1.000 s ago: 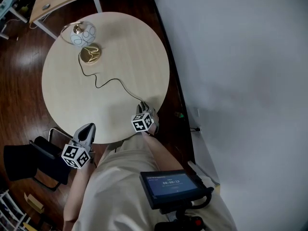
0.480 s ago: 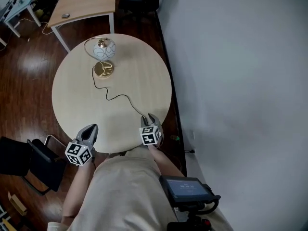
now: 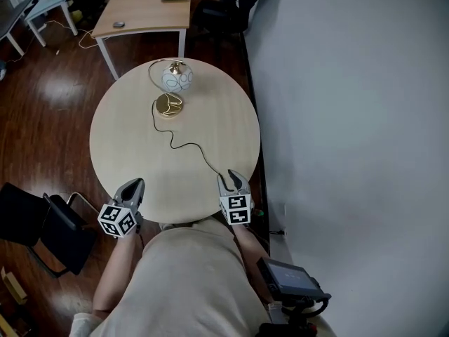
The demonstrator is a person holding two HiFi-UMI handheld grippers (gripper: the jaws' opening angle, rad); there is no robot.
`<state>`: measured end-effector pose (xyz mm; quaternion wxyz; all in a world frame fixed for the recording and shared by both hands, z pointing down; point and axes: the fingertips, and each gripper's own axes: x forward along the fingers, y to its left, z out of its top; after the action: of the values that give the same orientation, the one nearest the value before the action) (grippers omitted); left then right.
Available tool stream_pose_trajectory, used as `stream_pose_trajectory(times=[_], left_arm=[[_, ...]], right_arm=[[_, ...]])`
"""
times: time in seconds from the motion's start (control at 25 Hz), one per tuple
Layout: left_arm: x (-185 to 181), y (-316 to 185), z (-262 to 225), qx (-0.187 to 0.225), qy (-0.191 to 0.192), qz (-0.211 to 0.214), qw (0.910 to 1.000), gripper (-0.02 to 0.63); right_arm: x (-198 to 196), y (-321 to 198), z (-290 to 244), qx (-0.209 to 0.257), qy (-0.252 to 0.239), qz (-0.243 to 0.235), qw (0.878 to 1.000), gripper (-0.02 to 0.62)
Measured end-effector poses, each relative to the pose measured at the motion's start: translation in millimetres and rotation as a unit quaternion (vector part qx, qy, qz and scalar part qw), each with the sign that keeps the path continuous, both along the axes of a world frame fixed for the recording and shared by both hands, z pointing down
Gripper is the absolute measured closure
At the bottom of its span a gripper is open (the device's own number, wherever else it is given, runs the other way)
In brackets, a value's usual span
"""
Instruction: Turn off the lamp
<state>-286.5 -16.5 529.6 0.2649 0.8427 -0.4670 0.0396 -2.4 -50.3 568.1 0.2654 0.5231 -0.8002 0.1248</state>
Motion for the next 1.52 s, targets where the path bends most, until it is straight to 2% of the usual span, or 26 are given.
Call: stream_pose_trajectory(times=[0.36,0.72,1.0,1.04,1.16,1.52], left_arm=[[-19.6,7.1,-28.7,0.037,-0.003,-0.02,0.9991,0.606],[-28.6,23.1,-22.3,0.036,-0.016,-0.069,0.9968,0.605],[-12.2,20.2,-21.4,0.028,-0.015,-0.051,0.9982,0.606],[-10.0,19.1,-21.3,0.028,-0.015,-0.048,0.9983,0.604],[-6.0,16.8,-18.0,0.026,-0.016,-0.04,0.9987,0.605],[5.3,12.9,-11.9,0.016,-0.024,-0.023,0.9993,0.604]], right_arm=[[-1.2,36.7,-63.6,0.064,-0.033,-0.021,0.997,0.459],[18.7,63.7,-67.8,0.067,-0.047,0.008,0.997,0.463],[16.2,63.6,-61.4,0.067,-0.012,-0.007,0.998,0.468],[15.8,63.0,-61.2,0.069,-0.01,-0.007,0.998,0.473],[14.0,62.4,-55.5,0.065,0.001,-0.003,0.998,0.541],[25.8,55.3,-40.6,0.052,0.005,0.006,0.999,0.561]])
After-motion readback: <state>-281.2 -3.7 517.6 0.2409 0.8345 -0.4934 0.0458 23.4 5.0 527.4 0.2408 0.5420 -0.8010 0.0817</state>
